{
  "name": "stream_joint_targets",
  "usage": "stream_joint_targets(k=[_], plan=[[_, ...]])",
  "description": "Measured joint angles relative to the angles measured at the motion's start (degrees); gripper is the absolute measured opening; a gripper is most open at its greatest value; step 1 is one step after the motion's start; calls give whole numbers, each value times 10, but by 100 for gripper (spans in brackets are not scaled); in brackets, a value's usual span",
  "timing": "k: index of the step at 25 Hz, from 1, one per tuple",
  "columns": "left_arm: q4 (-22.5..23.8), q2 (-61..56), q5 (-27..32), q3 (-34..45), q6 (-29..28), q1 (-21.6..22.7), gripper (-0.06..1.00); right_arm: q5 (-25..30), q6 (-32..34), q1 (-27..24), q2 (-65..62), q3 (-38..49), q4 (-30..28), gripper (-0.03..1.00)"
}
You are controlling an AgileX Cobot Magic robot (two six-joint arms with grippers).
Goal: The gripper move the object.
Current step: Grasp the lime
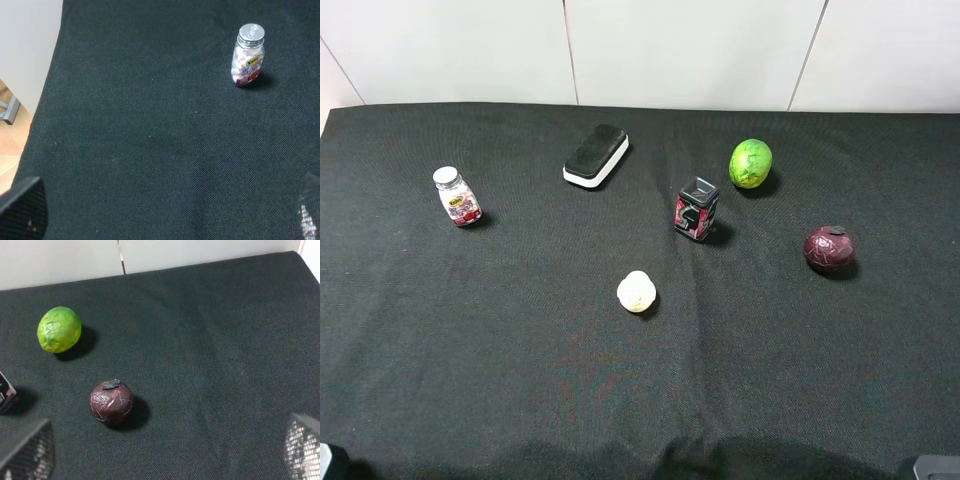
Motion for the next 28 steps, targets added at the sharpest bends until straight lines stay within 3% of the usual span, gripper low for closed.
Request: stream_joint_targets(k=[21, 28], plan=[[0, 0, 0, 0, 0, 0, 100, 0, 0, 0, 0, 0, 0, 69], [0, 0, 0, 0, 0, 0, 100, -40, 0, 0, 40, -44, 1, 69]])
